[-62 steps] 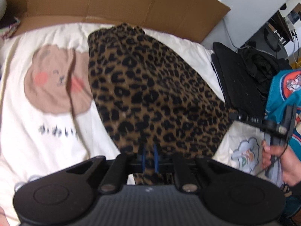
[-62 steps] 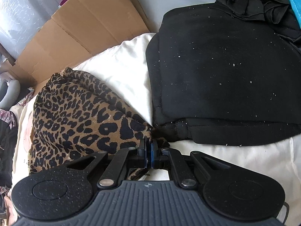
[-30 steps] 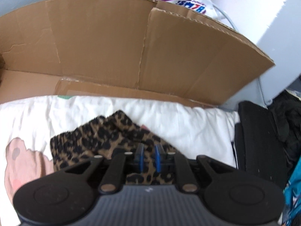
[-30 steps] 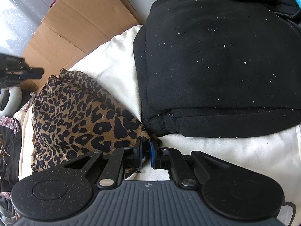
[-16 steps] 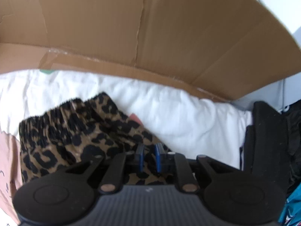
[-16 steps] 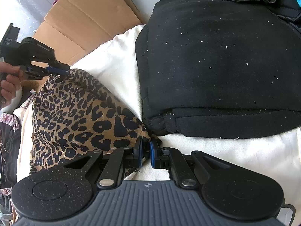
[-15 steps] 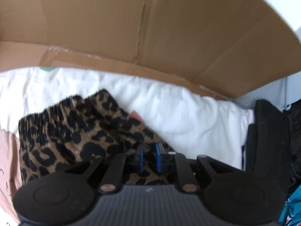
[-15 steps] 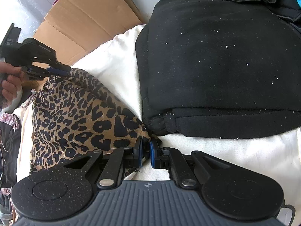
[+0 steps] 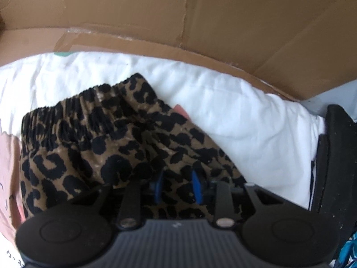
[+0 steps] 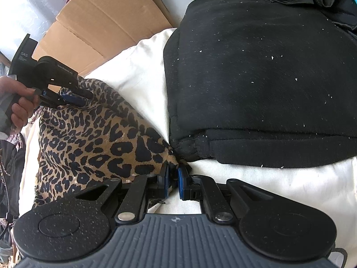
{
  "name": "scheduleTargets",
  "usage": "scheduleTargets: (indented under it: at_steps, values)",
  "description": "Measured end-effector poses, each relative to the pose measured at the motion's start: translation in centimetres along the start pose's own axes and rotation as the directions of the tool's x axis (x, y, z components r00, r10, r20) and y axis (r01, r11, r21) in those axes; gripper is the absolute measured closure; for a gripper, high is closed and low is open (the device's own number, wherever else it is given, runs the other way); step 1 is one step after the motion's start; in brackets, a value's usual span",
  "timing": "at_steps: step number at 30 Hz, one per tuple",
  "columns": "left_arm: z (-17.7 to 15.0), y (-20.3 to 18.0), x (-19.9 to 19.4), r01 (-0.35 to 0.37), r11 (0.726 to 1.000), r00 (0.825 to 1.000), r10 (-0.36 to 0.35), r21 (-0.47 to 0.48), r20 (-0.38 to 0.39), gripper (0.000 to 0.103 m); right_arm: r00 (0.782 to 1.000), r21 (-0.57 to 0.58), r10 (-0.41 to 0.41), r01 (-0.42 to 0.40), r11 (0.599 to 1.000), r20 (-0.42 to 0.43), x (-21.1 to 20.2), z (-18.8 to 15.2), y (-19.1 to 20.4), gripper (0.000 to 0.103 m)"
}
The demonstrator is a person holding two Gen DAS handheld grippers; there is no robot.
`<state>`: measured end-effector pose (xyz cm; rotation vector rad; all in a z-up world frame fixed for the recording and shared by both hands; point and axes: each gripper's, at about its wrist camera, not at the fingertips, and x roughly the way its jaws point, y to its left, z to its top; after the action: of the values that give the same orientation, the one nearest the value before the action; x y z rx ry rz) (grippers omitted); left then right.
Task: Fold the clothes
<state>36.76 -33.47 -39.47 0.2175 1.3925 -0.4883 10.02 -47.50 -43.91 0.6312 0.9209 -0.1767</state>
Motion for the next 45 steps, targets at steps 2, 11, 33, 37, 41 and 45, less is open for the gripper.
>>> scheduleTargets:
  at_steps: [2, 11, 33, 37, 41, 45]
  values:
    - [-0.1, 0.3, 0.3, -0.001, 1.000, 1.000, 0.001, -0.021, 0.001, 0.075, 1.000, -0.004, -0.001, 0.001, 1.000, -0.001, 0.0, 0.0, 0.0, 0.091]
    - [-1.2, 1.3, -1.1, 0.023, 0.995, 0.998, -0.018, -0.092, 0.058, 0.101, 1.000, -0.004, -0.005, 0.005, 1.000, -0.001, 0.2, 0.0, 0.1, 0.091]
    - [-1.7, 0.9, -4.6, 0.123, 0.987, 0.976, -0.102, -0.102, 0.193, 0.103, 1.000, 0.024, 0.008, -0.008, 1.000, 0.005, 0.1, -0.1, -0.3, 0.091]
    - [-1.2, -0.4, -5.1, 0.138, 0.989, 0.968, -0.122, -0.058, 0.219, 0.103, 1.000, 0.026, 0.009, -0.010, 1.000, 0.005, 0.0, -0.2, -0.4, 0.091]
    - [-0.7, -1.4, -4.9, 0.142, 0.989, 0.965, -0.131, -0.035, 0.225, 0.103, 1.000, 0.025, 0.014, -0.015, 1.000, 0.007, -0.2, -0.3, -0.3, 0.091]
    - [-0.3, -2.0, -4.3, 0.141, 0.990, 0.965, -0.132, -0.023, 0.225, 0.103, 1.000, 0.021, 0.022, -0.022, 1.000, 0.014, -0.6, -0.3, -0.1, 0.100]
